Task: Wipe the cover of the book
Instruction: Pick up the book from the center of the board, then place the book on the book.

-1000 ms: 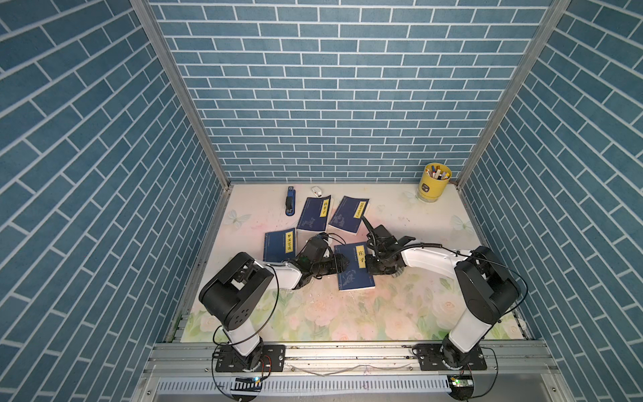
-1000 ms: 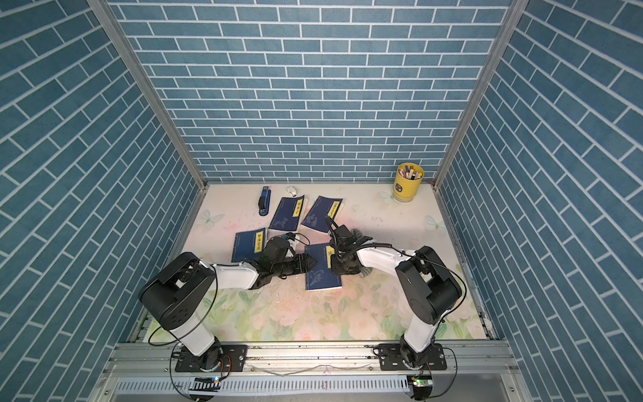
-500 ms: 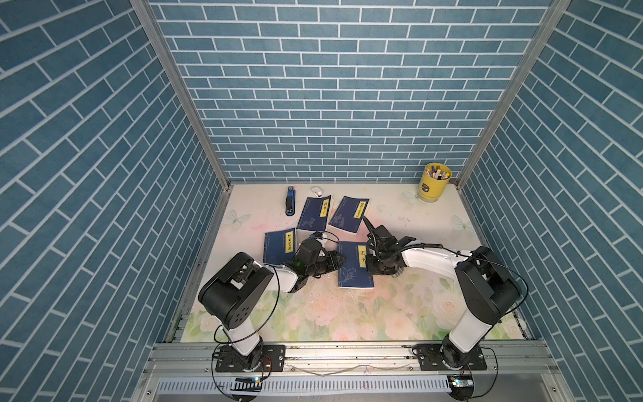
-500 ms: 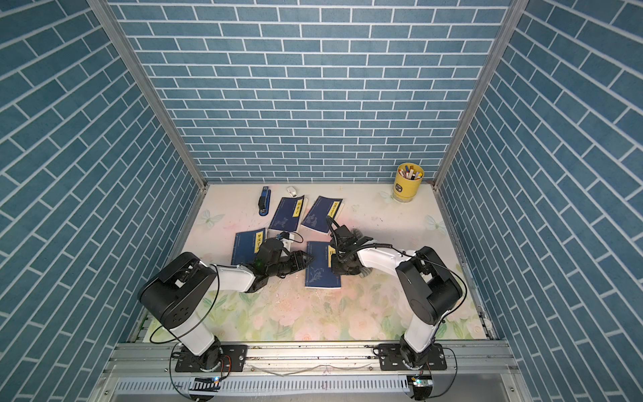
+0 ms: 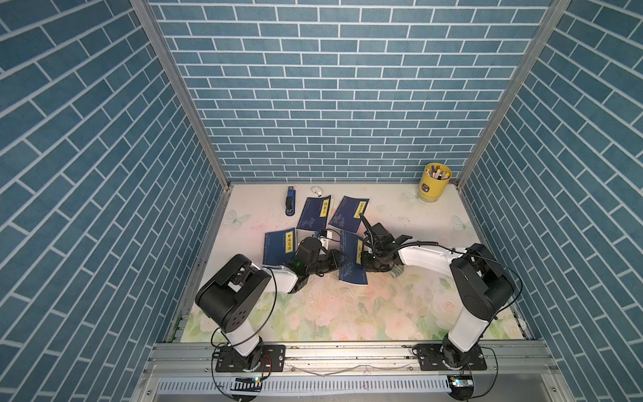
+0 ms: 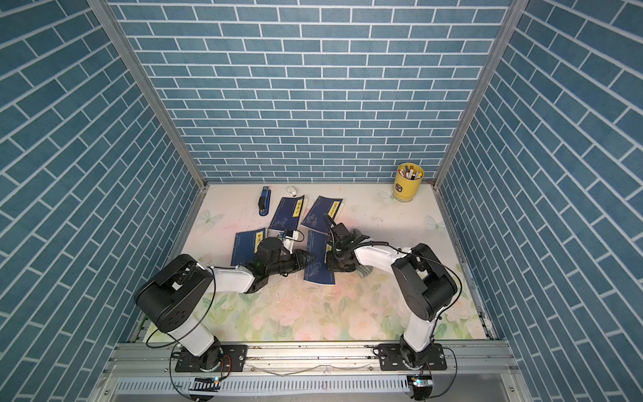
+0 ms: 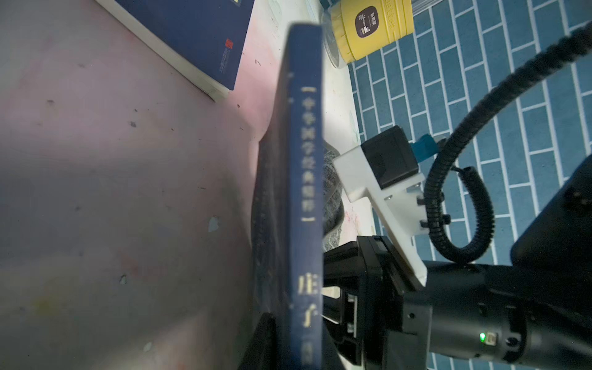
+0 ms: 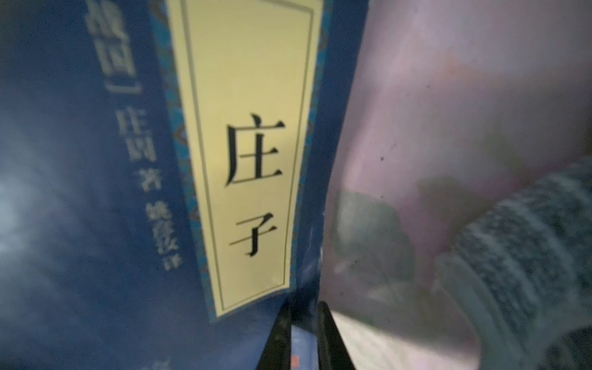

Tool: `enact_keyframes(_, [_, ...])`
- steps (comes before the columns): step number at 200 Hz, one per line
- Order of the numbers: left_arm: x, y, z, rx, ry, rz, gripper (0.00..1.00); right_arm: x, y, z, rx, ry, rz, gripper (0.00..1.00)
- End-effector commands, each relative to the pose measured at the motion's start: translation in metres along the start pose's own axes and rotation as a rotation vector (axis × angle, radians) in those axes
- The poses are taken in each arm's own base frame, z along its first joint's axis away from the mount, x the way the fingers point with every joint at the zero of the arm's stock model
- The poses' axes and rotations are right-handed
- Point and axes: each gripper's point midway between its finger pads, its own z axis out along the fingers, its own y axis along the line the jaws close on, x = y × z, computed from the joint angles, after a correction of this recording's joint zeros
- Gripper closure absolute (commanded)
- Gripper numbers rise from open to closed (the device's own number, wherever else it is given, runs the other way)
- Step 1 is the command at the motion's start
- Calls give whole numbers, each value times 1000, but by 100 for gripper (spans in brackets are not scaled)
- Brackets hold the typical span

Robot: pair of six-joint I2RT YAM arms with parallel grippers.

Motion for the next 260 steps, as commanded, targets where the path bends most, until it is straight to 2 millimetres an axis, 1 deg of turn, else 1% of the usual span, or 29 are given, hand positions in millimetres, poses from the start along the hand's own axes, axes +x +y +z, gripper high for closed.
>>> enact_keyframes(1, [-4,-14,-7,25,13,41,88,7,4,11,-7,23,6,83])
enact_keyframes(17, [-10,-10,-13,-18,17,61,92,2,5,6,-4,1,-14,80])
enact_keyframes(34, [-21,-8,-24,-75,16,94,97,-7,7,-7,7,-44,-52,74])
enact_keyframes(54, [-37,-11,-44,-142,10,134,98,-22,9,-27,35,-98,-96,61])
enact_keyframes(66, [-49,-11,-58,-188,9,152,98,-29,14,-38,26,-120,-127,53])
enact_keyframes(79, [-60,-11,-74,-212,9,157,100,-41,16,-49,33,-162,-151,49])
enact_keyframes(101, [-78,-15,-102,-208,-7,138,100,-54,23,-60,23,-196,-191,44])
enact_keyframes(115, [-89,-12,-119,-209,-10,119,100,-60,25,-62,19,-208,-204,43])
enact_keyframes(139, [-104,-7,-146,-227,-22,90,100,-71,26,-58,9,-220,-208,42])
enact_keyframes(142, [-105,-6,-149,-232,-25,88,100,-70,30,-57,-16,-212,-210,42])
enact_keyframes(150, [-111,-4,-158,-252,-39,88,100,-71,33,-54,-32,-208,-214,42])
enact_keyframes(173, [-126,10,-187,-345,-73,70,100,-73,37,-48,-54,-201,-226,40])
enact_keyframes(189, [-134,19,-201,-375,-89,55,100,-74,37,-46,-53,-198,-238,40])
enact_keyframes(210, [-138,33,-209,-386,-88,26,100,-76,38,-47,-56,-201,-254,40])
enact_keyframes(260, [-134,68,-203,-417,1,-44,100,-81,40,-49,-66,-213,-271,40])
